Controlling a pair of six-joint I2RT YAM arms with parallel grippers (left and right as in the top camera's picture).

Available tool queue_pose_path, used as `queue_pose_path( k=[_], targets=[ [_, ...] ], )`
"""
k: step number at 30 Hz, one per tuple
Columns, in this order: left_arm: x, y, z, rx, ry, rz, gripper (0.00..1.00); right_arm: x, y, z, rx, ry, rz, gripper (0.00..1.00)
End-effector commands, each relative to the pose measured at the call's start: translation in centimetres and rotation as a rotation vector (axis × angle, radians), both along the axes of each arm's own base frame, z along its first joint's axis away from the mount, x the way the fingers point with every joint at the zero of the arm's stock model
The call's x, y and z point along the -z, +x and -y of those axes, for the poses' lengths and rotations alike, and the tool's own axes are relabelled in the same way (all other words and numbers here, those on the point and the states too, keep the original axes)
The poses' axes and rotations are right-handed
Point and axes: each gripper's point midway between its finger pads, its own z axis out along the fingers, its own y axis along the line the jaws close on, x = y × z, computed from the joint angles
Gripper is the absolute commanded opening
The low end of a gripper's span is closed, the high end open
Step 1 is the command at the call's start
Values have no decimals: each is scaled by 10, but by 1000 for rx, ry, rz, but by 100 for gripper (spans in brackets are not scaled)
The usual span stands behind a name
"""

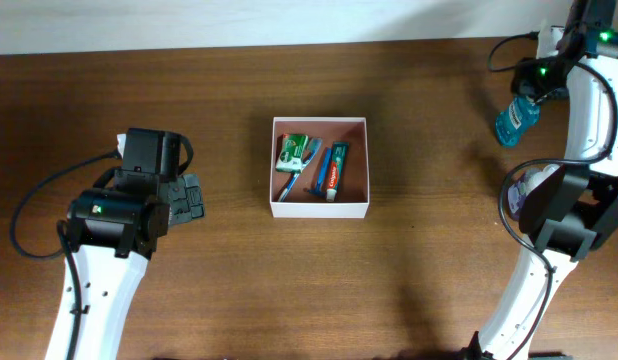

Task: Pack container
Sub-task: 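Move the right gripper back right to the teal mouthwash bottle, then close the right gripper on the mouthwash bottle's cap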

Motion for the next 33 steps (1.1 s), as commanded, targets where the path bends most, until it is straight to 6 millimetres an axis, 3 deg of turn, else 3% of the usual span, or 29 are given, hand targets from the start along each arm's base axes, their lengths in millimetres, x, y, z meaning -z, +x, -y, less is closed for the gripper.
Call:
queue_pose_path(
  k=[1, 6, 11, 18, 33],
  targets=[
    [1, 0, -3, -18, 6, -2, 100, 5, 0, -5, -9, 16, -11, 51],
    [1, 0, -3, -18, 6, -2, 99, 6, -2, -6, -9, 19, -19, 46],
    [1, 0, -3, -18, 6, -2, 99, 6, -2, -6, -4, 22, -20, 28],
    [1, 0, -3, -18, 6, -2, 99, 4, -2, -6, 20, 32, -15, 13],
    [1, 0, -3, -18, 6, -2, 99, -34, -2, -8, 25, 20, 53, 4]
  ],
)
